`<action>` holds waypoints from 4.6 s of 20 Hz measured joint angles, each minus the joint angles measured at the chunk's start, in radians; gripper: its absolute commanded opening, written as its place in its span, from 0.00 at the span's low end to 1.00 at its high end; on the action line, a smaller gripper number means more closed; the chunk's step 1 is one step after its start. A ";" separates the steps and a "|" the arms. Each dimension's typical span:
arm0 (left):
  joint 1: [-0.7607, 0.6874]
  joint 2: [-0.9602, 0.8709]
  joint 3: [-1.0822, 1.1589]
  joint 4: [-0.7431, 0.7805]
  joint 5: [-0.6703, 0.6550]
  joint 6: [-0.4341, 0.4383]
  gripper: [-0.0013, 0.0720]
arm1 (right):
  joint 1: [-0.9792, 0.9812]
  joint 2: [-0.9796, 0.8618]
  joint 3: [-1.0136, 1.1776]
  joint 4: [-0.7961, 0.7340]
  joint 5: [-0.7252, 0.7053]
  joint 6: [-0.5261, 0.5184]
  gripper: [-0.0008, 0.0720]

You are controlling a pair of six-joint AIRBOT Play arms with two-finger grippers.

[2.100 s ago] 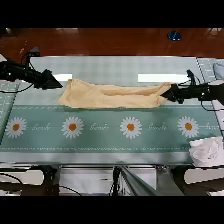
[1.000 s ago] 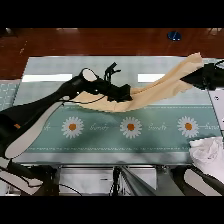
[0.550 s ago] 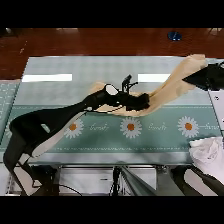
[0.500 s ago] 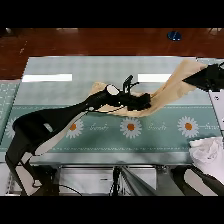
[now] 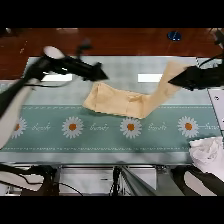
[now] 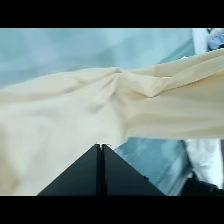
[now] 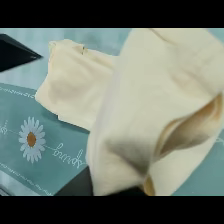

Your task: Fold the shirts.

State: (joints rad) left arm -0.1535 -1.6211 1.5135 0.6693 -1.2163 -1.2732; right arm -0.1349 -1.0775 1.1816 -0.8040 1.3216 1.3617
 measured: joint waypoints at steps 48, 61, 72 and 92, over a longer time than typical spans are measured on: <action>0.402 0.553 -0.461 0.199 -0.224 0.137 0.05 | 0.041 -0.254 -0.488 0.259 -0.415 -0.109 0.80; 0.402 0.553 -0.461 0.200 -0.224 0.153 0.05 | 0.241 -0.369 -0.269 0.573 -0.409 -0.216 0.05; 0.402 0.553 -0.461 0.199 -0.210 0.187 0.05 | -0.422 0.148 0.038 0.261 0.074 0.251 0.05; 0.423 0.544 -0.461 0.187 -0.213 0.265 0.05 | -1.079 0.316 -0.055 -0.902 0.505 0.183 0.05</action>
State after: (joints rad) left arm 0.2695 -1.0775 1.0527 0.8566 -1.4292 -1.0084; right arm -1.2137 -0.7616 1.1263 -1.7058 1.8271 1.5444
